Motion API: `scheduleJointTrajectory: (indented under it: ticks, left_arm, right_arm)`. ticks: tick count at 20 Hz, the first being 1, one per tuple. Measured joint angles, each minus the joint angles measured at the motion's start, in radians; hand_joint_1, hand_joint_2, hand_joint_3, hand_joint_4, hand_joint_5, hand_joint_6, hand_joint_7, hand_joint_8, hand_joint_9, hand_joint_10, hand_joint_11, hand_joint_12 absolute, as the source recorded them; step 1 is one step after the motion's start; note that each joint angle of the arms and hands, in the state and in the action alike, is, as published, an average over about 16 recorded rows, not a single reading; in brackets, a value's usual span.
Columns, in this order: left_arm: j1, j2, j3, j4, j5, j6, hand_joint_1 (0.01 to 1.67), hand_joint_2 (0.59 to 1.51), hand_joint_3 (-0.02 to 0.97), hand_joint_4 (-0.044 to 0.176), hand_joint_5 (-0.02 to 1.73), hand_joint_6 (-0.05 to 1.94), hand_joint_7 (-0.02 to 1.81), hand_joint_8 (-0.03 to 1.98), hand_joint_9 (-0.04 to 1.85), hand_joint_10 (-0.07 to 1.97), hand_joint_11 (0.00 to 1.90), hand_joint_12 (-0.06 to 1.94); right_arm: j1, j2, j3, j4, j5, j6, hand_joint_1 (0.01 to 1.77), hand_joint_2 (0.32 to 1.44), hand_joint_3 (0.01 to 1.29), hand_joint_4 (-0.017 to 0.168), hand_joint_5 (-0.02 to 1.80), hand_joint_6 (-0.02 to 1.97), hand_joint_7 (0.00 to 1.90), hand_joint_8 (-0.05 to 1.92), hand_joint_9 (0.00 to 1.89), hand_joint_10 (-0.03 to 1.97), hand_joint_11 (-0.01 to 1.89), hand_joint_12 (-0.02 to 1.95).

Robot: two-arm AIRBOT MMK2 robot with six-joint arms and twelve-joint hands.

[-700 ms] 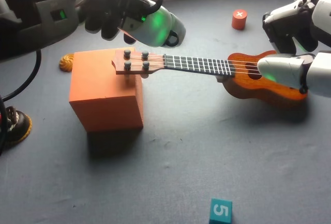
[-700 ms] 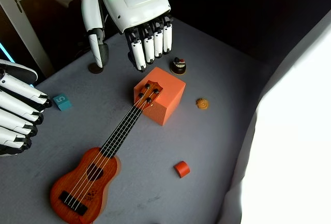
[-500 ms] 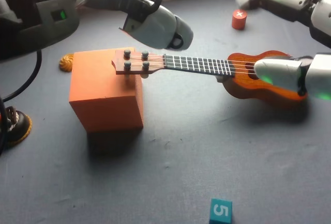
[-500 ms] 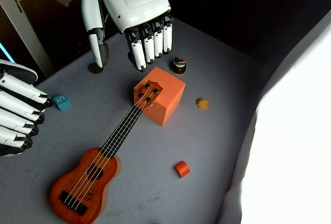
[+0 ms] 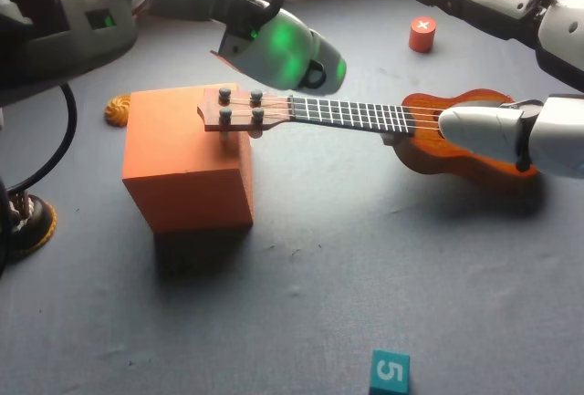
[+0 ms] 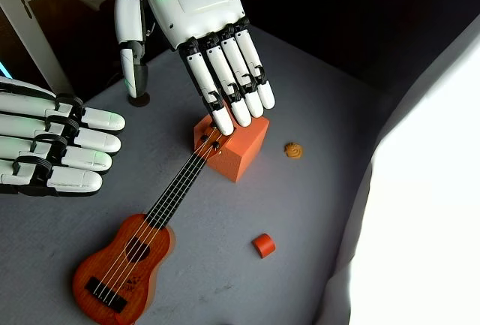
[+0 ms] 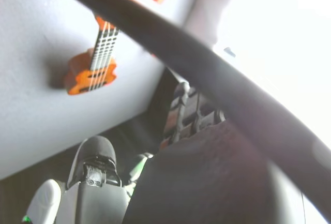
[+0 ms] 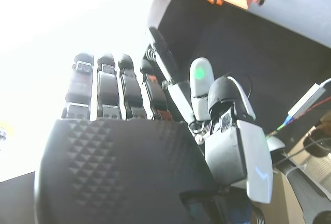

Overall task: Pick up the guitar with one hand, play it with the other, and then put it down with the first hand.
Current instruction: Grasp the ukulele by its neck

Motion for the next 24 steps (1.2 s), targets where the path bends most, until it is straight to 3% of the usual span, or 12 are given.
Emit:
scheduleJointTrajectory:
  ticks: [6, 14, 24]
  left_arm:
    - [0.017, -0.053, 0.004, 0.011, 0.05, -0.076, 0.37, 1.092, 0.005, 0.008, 0.01, -0.01, 0.02, -0.01, 0.02, 0.01, 0.02, 0.0]
    - [0.1, -0.165, 0.023, 0.118, 0.094, -0.218, 0.8, 1.046, 0.0, 0.008, 0.02, -0.01, 0.02, -0.01, 0.02, 0.01, 0.02, 0.0]
    - [0.238, -0.334, 0.132, 0.271, 0.062, -0.335, 0.98, 1.064, -0.002, 0.008, 0.02, -0.01, 0.02, -0.01, 0.02, 0.01, 0.02, 0.0]
  right_arm:
    - [-0.01, -0.004, 0.016, 0.004, 0.012, 0.037, 0.03, 1.26, 0.05, 0.006, 0.02, 0.02, 0.02, 0.01, 0.02, 0.01, 0.02, 0.0]
    - [-0.04, 0.029, 0.055, 0.005, 0.003, 0.116, 0.03, 1.27, 0.05, 0.005, 0.02, 0.02, 0.03, 0.01, 0.01, 0.01, 0.02, 0.0]
    - [-0.061, 0.124, 0.074, 0.009, -0.072, 0.141, 0.03, 1.29, 0.04, 0.004, 0.02, 0.02, 0.04, 0.01, 0.02, 0.01, 0.02, 0.0]
